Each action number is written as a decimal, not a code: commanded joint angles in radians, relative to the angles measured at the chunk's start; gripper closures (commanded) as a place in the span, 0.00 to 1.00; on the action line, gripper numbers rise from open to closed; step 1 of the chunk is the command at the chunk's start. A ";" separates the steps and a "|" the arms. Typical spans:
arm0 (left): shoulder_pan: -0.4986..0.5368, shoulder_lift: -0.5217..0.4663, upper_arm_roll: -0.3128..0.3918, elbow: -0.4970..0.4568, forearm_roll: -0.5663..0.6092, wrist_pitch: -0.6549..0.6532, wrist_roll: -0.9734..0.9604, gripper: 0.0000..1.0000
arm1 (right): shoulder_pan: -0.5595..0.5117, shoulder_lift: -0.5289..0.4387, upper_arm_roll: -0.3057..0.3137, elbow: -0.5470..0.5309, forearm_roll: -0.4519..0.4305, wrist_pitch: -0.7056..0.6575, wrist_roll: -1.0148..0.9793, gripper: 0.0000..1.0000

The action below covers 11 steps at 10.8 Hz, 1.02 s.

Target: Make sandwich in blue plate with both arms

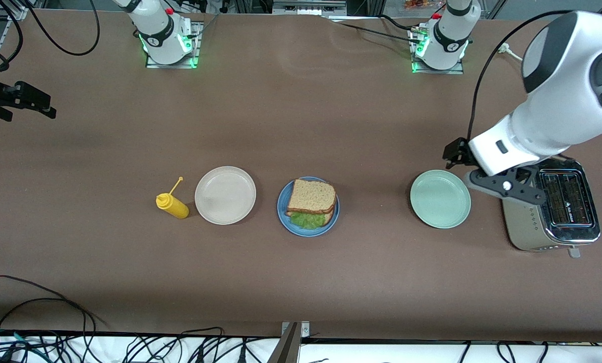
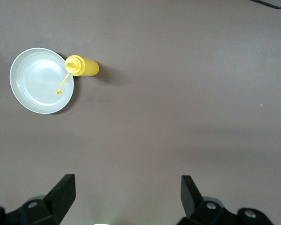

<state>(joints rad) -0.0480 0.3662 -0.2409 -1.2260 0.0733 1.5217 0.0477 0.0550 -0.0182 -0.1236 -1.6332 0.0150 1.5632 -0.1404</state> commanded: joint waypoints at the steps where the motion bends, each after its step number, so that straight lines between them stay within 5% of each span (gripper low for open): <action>1: 0.023 -0.082 -0.008 -0.036 0.023 -0.058 0.003 0.00 | -0.001 0.003 -0.001 0.024 -0.020 -0.017 -0.013 0.00; 8: 0.059 -0.128 0.001 -0.052 -0.016 -0.055 0.003 0.00 | -0.001 0.003 -0.008 0.024 -0.020 -0.026 -0.013 0.00; 11: 0.044 -0.261 0.092 -0.281 -0.073 -0.032 -0.002 0.00 | -0.001 0.003 -0.008 0.024 -0.020 -0.028 -0.014 0.00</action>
<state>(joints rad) 0.0009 0.2487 -0.2160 -1.2851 0.0541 1.4569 0.0467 0.0549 -0.0187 -0.1320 -1.6323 0.0096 1.5592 -0.1408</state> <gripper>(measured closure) 0.000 0.000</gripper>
